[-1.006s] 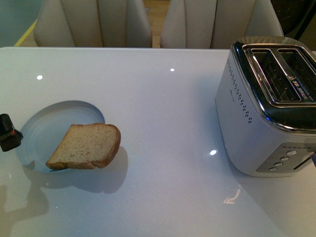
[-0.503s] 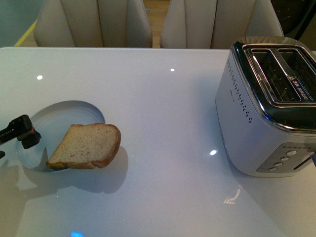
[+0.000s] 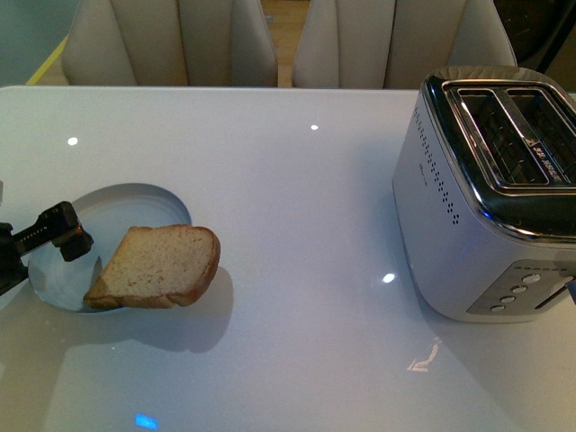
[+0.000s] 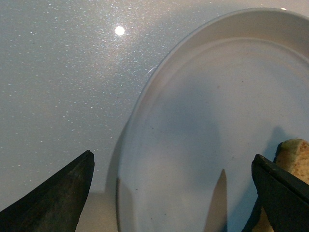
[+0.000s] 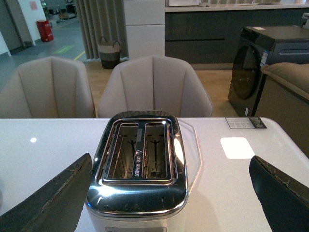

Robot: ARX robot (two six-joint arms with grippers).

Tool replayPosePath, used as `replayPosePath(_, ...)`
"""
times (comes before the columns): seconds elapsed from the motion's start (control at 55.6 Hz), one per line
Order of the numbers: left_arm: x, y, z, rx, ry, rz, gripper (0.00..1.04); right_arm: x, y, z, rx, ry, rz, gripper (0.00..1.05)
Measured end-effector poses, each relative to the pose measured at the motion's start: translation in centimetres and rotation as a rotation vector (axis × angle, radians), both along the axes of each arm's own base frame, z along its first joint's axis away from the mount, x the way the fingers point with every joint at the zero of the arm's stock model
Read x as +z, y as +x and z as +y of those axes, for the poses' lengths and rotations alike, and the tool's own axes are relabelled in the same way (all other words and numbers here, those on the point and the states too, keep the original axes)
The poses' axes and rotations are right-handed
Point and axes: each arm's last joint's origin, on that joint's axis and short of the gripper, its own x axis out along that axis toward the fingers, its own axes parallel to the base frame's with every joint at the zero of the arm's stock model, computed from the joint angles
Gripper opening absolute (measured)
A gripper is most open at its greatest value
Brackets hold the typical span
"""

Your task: Left arm holds plate, right arm toasts bread

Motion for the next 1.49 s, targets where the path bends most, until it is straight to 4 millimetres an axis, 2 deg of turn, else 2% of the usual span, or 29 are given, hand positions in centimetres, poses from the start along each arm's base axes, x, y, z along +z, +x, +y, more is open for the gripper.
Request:
replayPosePath(0.108, -0.1, 0.2, -0.2, 0.001, -0.006, -0.001, 0.96, 0.0, 0.0, 0.0, 0.0, 0.0, 0.0, 0.96)
replayPosePath(0.216, -0.1, 0.2, -0.5, 0.003, -0.014, 0.002, 0.86, 0.0, 0.0, 0.0, 0.0, 0.0, 0.0, 0.96)
replayPosePath(0.341, -0.3, 0.2, -0.6, 0.019, -0.031, 0.016, 0.6, 0.0, 0.0, 0.0, 0.0, 0.0, 0.0, 0.96)
replayPosePath(0.395, -0.4, 0.1, -0.6, 0.027, -0.043, 0.022, 0.46, 0.0, 0.0, 0.0, 0.0, 0.0, 0.0, 0.96)
replayPosePath(0.503, -0.4, 0.1, -0.7, 0.041, -0.063, 0.027, 0.28, 0.0, 0.0, 0.0, 0.0, 0.0, 0.0, 0.96)
replayPosePath(0.611, -0.5, 0.0, -0.7, 0.067, -0.102, 0.036, 0.04, 0.0, 0.0, 0.0, 0.0, 0.0, 0.0, 0.96)
replayPosePath(0.917, -0.5, -1.3, -0.3, 0.156, -0.185, 0.06, 0.03, 0.0, 0.0, 0.0, 0.0, 0.0, 0.0, 0.96)
replayPosePath(1.042, 0.1, -2.2, -0.2, 0.181, -0.198, 0.061, 0.03, 0.0, 0.0, 0.0, 0.0, 0.0, 0.0, 0.96)
replayPosePath(1.492, 6.8, -4.5, 0.0, 0.263, -0.278, -0.034, 0.03, 0.0, 0.0, 0.0, 0.0, 0.0, 0.0, 0.96)
